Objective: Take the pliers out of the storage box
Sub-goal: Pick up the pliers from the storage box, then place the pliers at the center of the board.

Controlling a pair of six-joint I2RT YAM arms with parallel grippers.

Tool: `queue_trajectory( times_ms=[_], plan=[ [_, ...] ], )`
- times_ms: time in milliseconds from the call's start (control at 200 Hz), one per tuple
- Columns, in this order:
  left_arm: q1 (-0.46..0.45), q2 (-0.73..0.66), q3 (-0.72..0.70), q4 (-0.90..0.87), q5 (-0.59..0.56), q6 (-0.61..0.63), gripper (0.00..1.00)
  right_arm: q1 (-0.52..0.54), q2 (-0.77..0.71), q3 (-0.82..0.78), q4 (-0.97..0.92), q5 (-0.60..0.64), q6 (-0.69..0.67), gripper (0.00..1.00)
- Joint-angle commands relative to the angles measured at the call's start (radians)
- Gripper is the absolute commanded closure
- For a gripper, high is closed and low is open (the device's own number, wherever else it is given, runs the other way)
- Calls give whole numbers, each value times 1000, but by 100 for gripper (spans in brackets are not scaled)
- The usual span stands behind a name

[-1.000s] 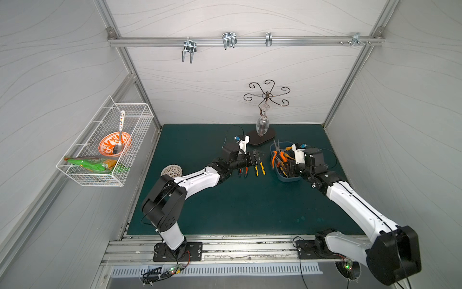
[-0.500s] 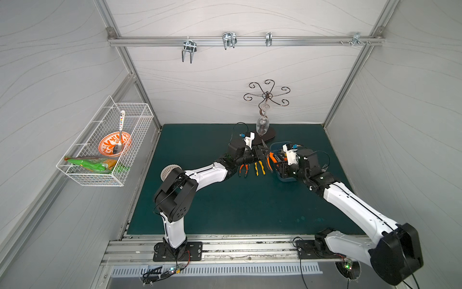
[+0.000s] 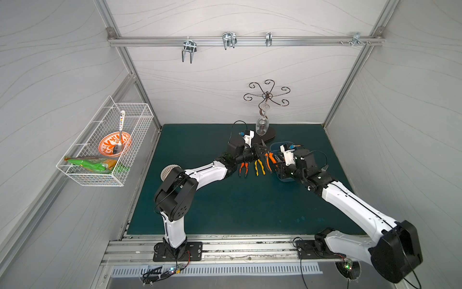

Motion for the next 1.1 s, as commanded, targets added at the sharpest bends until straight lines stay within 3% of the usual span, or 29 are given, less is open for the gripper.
queue_trajectory(
  times_ms=[0, 180, 330, 485, 630, 730, 855, 1095],
  plan=[
    [18, -21, -3, 81, 42, -7, 100, 26, -11, 48, 18, -21, -57, 81],
    [70, -82, -63, 74, 133, 37, 100, 31, -39, 40, 9, -81, -90, 31],
    [106, -157, -130, -40, 181, 158, 100, 32, -39, 39, -1, -110, -119, 10],
    [152, -217, -145, -294, 202, 315, 100, 39, -1, 45, 14, -149, -128, 1],
    [235, -229, -70, -595, 241, 519, 100, 70, 67, 84, 14, -160, -181, 1],
    [295, -188, 22, -812, 240, 670, 100, 102, 117, 132, -14, -143, -228, 1],
    [368, -144, 68, -856, 262, 751, 100, 153, 149, 183, -48, -105, -271, 1],
    [483, 73, 323, -1173, 291, 970, 100, 202, 159, 199, -37, -115, -277, 1]
  ],
)
